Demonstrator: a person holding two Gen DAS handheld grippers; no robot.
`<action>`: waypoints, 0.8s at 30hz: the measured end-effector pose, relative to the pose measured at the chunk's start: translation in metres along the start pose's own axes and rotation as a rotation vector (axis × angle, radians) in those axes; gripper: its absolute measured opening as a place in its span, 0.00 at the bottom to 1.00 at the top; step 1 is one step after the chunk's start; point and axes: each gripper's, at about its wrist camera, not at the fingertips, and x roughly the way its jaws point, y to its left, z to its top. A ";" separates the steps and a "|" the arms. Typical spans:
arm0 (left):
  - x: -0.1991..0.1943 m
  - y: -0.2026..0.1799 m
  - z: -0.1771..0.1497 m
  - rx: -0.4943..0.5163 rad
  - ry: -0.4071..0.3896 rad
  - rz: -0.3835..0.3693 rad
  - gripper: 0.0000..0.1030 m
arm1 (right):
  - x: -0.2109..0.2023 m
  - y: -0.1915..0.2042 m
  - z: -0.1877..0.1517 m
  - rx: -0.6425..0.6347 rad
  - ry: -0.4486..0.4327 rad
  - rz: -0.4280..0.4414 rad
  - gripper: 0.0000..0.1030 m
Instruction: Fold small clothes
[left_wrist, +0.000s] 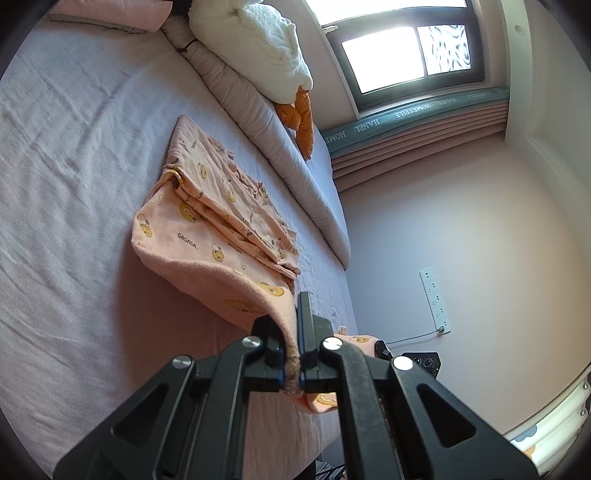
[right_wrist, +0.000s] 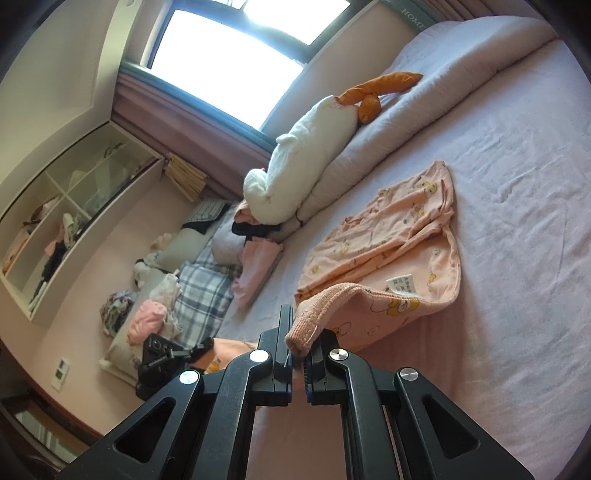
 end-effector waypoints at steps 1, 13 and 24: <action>0.001 0.000 0.001 0.000 -0.001 0.002 0.03 | 0.001 0.000 0.001 0.001 -0.002 0.001 0.07; 0.008 0.006 0.017 -0.019 -0.013 -0.020 0.03 | 0.009 -0.005 0.014 0.011 -0.017 0.008 0.07; 0.019 0.007 0.040 -0.026 -0.054 -0.028 0.03 | 0.018 -0.007 0.039 -0.023 -0.054 -0.008 0.07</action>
